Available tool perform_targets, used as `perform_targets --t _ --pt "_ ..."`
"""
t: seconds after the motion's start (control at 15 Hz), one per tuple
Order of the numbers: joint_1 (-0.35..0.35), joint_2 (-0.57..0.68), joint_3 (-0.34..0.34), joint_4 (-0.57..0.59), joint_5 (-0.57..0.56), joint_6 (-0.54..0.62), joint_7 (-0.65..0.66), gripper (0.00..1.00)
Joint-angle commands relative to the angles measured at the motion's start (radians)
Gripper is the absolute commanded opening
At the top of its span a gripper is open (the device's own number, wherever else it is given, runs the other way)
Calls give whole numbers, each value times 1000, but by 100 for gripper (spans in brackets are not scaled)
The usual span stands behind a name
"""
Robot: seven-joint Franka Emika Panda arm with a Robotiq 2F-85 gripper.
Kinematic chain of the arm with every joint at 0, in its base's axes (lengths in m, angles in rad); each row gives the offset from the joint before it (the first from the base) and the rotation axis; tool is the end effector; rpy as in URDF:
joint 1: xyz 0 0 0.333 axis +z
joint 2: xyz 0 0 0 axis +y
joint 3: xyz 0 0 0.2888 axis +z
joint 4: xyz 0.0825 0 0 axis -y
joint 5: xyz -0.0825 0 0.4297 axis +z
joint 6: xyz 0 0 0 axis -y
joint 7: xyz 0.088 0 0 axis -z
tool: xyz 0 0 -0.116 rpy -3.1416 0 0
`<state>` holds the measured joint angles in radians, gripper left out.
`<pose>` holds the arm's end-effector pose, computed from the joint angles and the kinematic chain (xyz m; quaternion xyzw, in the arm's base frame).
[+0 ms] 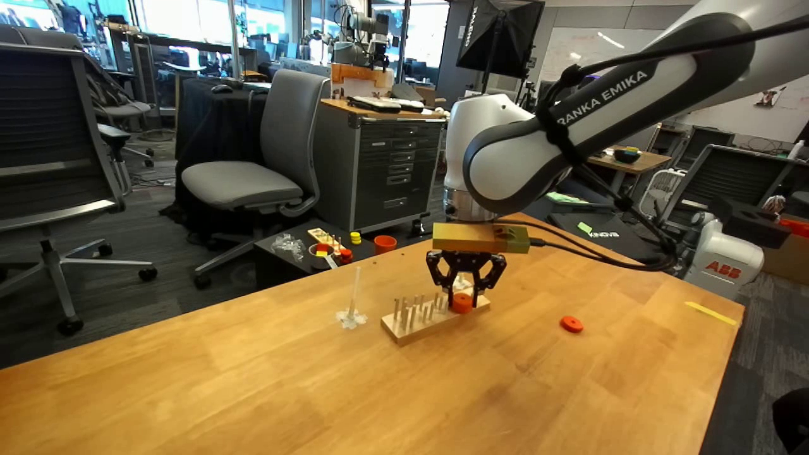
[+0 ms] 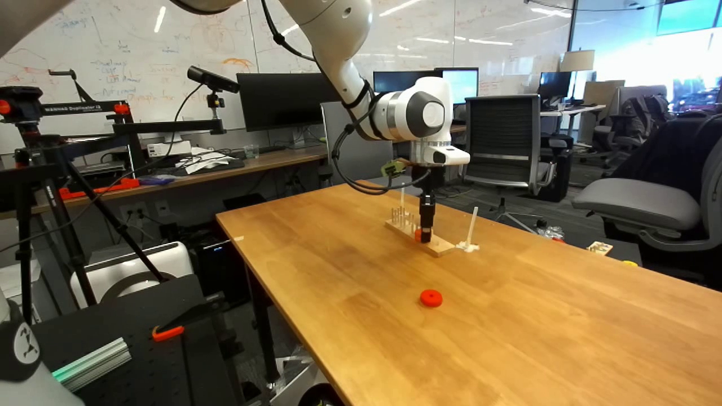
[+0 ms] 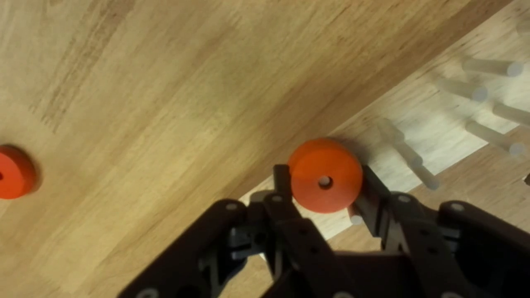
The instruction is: Pick up the orange object, hang it through its center hole on the object, pick up the second orange object and hang it on top of the first orange object
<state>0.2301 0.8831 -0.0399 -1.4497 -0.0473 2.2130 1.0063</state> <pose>0.7039 0.1366 0.0904 0.9241 -0.3760 -0.0302 0.0616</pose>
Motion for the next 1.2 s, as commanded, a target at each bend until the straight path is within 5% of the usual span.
perform_targets --t 0.0,0.8,0.87,0.93,1.13 --pt "8 3 -9 5 10 -4 -5 43" --pt "8 4 -9 8 10 -6 -5 43" --pt "8 4 -9 8 10 -6 -5 18" --pt "8 4 -9 9 9 -12 -7 64" --pt "7 5 -10 6 10 -5 -4 82"
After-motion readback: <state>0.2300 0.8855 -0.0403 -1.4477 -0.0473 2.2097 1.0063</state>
